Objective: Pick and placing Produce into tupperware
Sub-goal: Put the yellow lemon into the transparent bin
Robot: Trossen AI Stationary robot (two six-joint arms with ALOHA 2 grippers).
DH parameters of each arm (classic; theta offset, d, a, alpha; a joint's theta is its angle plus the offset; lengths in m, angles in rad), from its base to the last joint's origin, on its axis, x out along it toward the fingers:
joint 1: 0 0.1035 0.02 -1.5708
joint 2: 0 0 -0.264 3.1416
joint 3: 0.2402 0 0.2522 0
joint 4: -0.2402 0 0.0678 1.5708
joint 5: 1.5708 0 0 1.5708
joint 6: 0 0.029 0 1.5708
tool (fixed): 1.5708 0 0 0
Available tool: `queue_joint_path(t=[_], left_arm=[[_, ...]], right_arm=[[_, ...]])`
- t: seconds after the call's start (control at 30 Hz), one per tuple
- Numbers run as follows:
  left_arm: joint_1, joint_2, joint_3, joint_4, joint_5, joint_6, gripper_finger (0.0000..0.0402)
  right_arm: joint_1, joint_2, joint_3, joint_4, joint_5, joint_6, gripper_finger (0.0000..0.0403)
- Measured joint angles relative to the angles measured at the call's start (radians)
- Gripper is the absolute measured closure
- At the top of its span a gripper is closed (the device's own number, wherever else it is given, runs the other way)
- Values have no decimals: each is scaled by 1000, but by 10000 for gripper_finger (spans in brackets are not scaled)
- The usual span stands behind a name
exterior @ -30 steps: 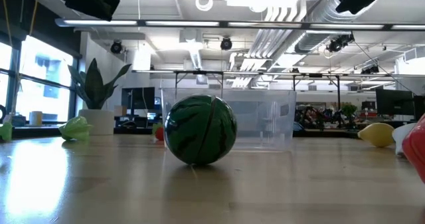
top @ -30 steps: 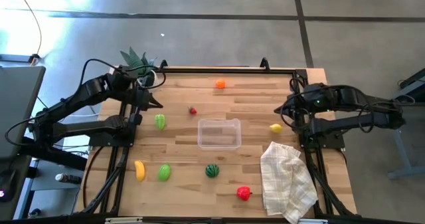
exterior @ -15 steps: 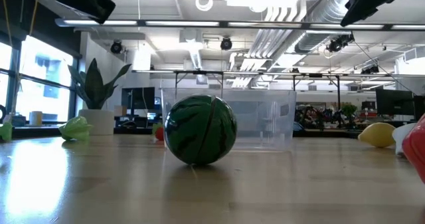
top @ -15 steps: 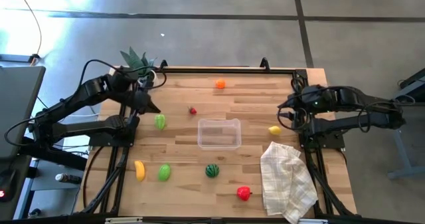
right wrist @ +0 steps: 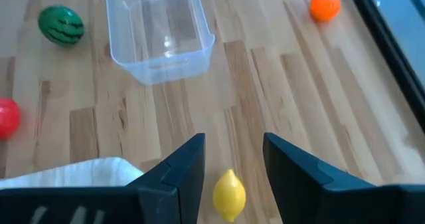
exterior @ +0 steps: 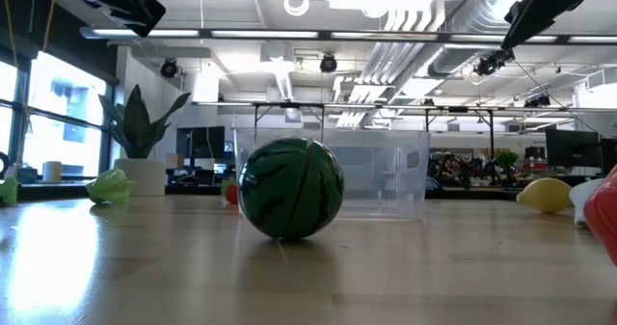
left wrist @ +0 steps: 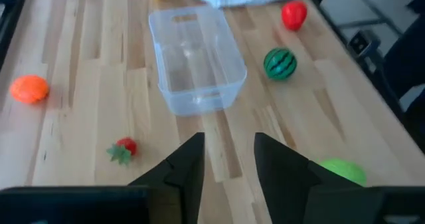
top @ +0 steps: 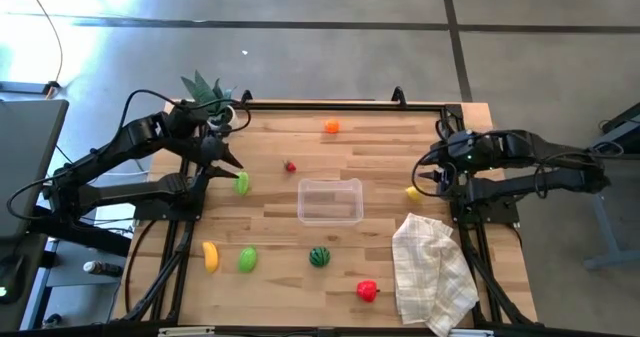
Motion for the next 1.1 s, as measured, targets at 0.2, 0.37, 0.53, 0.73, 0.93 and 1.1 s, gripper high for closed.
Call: queue_joint_path(t=[0.2, 0.37, 0.53, 0.73, 0.93, 1.1], left_arm=[[-51, -14, 1, 3, 22, -7, 317], [-172, -50, 1, 3, -98, -58, 334], [-300, -86, 1, 4, -243, -128, 336], [-413, -101, 1, 15, -340, -211, 334], [-441, -100, 1, 15, -352, -216, 334], [-439, -99, 1, 16, -352, -215, 334]], right_arm=[[0, 38, 0, -14, -31, -1, 257], [0, 35, 0, -81, -45, 52, 257], [0, 45, 0, -175, -49, 155, 257], [-1, 101, -4, -244, -32, 241, 257], [-5, 186, -4, -245, -28, 234, 257], [-5, 261, -5, -241, -46, 188, 257]])
